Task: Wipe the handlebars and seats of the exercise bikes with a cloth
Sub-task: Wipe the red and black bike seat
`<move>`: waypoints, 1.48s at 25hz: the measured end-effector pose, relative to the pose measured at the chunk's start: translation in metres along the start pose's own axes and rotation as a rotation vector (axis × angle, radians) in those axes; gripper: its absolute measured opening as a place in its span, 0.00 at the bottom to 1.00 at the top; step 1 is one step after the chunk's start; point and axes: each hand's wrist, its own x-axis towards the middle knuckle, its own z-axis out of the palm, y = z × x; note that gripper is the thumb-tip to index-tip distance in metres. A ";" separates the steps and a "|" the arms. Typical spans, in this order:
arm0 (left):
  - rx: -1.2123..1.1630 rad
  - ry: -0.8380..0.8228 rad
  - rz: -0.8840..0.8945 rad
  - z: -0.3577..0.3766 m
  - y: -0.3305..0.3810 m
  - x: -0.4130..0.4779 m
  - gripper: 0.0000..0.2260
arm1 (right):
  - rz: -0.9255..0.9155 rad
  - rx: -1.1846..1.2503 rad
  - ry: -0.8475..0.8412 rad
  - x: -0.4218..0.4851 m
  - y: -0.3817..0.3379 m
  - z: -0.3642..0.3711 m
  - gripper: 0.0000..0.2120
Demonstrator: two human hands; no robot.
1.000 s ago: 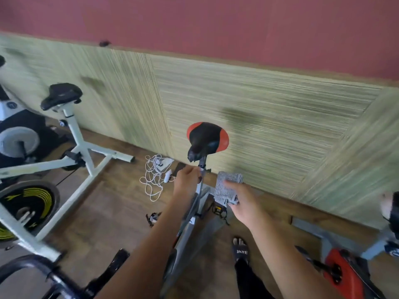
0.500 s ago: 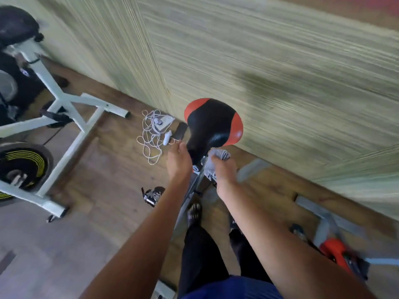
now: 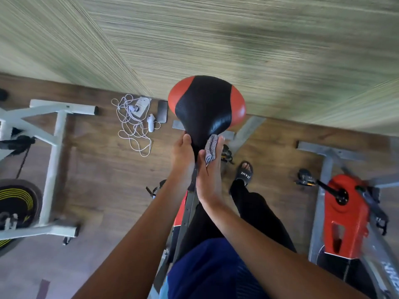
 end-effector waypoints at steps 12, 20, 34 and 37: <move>-0.027 -0.078 0.085 0.005 -0.016 0.000 0.15 | -0.125 -0.173 0.290 0.100 -0.031 -0.035 0.32; -0.130 -0.091 -0.017 0.001 0.001 -0.004 0.11 | 0.098 -0.455 0.152 0.179 -0.092 -0.078 0.16; -0.769 -0.520 -0.627 -0.035 -0.012 0.006 0.18 | -0.564 -1.122 -0.098 -0.009 -0.009 -0.020 0.31; -0.927 -0.470 -0.634 -0.036 -0.012 0.011 0.17 | -0.567 -1.159 -0.071 0.030 -0.020 -0.021 0.28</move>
